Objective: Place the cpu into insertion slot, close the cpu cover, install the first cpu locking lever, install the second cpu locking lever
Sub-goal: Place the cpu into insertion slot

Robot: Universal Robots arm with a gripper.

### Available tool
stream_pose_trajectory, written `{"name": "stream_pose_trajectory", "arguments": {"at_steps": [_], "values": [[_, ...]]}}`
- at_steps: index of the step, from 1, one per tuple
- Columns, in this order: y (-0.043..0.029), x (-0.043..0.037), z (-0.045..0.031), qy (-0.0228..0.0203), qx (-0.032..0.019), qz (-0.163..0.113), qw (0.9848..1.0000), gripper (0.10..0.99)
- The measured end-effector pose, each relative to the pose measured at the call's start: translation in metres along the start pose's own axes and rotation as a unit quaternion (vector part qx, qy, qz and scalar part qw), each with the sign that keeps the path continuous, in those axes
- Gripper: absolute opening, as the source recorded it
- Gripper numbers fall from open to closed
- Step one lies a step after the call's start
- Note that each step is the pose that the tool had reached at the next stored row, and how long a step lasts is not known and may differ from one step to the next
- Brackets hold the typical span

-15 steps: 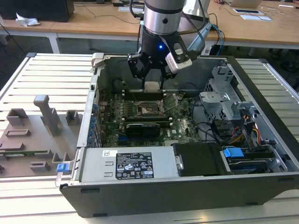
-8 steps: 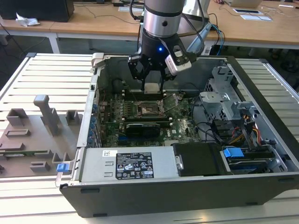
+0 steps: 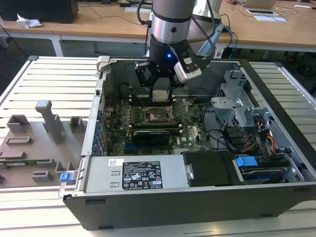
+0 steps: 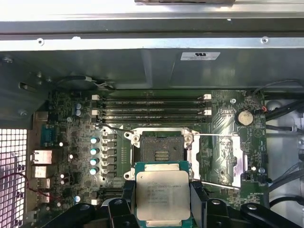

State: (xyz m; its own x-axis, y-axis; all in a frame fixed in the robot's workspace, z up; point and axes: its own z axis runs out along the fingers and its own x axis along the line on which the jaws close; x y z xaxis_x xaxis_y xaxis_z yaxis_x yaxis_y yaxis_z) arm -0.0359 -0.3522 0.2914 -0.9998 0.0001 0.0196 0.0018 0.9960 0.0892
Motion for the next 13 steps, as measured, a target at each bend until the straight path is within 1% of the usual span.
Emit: {"name": "stream_pose_trajectory", "arguments": {"at_steps": [13], "values": [[-0.0013, -0.0003, 0.0141, 0.0, 0.0001, 0.0, 1.0, 0.545]]}}
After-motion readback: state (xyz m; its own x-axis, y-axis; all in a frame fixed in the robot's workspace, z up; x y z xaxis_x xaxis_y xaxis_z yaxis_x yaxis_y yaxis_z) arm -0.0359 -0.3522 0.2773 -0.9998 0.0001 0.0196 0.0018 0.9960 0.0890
